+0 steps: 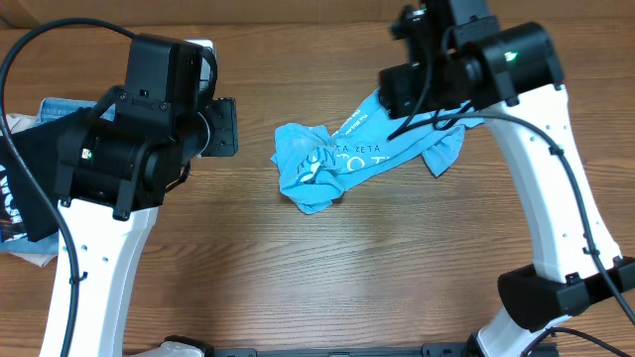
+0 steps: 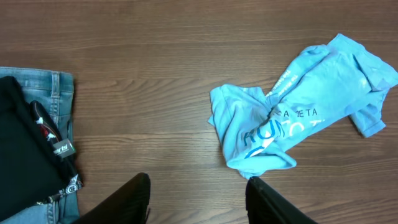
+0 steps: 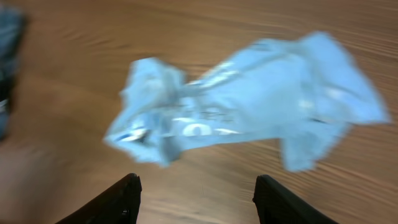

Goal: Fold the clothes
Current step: 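Grasp the left end of the T-shirt with the left gripper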

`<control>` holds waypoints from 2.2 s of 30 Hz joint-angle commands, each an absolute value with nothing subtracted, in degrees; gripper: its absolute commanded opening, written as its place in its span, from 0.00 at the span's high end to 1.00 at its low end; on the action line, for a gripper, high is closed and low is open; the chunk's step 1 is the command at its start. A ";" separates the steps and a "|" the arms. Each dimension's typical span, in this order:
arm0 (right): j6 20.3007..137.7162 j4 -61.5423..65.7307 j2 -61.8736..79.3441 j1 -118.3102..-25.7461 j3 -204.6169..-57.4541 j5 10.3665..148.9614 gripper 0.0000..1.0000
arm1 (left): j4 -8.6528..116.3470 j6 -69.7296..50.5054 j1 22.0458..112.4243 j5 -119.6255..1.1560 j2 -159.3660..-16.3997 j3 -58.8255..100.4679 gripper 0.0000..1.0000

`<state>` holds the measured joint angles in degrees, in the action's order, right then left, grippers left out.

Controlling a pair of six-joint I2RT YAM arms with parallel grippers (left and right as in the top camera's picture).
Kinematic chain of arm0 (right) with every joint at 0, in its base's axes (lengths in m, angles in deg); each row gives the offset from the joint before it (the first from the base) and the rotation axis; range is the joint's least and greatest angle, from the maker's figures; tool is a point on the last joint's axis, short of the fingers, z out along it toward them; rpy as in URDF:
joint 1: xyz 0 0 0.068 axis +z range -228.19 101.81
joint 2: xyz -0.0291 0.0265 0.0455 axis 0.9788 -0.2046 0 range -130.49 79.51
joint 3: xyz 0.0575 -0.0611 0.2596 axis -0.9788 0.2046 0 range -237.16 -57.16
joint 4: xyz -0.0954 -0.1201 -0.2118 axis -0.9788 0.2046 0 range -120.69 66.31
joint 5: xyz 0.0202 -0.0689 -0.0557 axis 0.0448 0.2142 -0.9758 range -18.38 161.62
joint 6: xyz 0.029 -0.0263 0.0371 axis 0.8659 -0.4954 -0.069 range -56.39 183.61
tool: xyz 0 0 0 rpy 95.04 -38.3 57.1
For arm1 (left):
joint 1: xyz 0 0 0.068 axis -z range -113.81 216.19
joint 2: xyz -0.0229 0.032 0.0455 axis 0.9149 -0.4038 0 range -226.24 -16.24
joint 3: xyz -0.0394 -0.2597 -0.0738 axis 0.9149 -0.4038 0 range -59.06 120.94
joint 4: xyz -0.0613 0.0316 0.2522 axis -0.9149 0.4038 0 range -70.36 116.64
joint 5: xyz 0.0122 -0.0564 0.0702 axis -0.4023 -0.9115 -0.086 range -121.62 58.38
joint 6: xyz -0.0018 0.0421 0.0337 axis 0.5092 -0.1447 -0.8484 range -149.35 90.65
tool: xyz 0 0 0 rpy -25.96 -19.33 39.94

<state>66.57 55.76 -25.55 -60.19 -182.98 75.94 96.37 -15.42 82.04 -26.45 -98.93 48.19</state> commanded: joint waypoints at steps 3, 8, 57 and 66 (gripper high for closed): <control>71.60 56.42 -23.47 -66.49 -182.80 69.42 0.34 | 97.42 -15.55 81.58 -28.53 -100.48 47.99 0.44; 71.60 57.49 -23.47 -69.92 -182.78 69.82 0.33 | 101.40 -13.71 81.58 -33.40 -105.29 44.80 0.44; 71.60 58.08 -23.47 -70.95 -181.54 69.71 0.23 | 60.35 -14.23 81.72 -46.82 -118.41 13.46 0.96; 74.31 50.06 -23.54 -75.19 -167.61 71.48 0.23 | 68.72 -7.15 69.63 -40.20 -106.43 21.11 0.96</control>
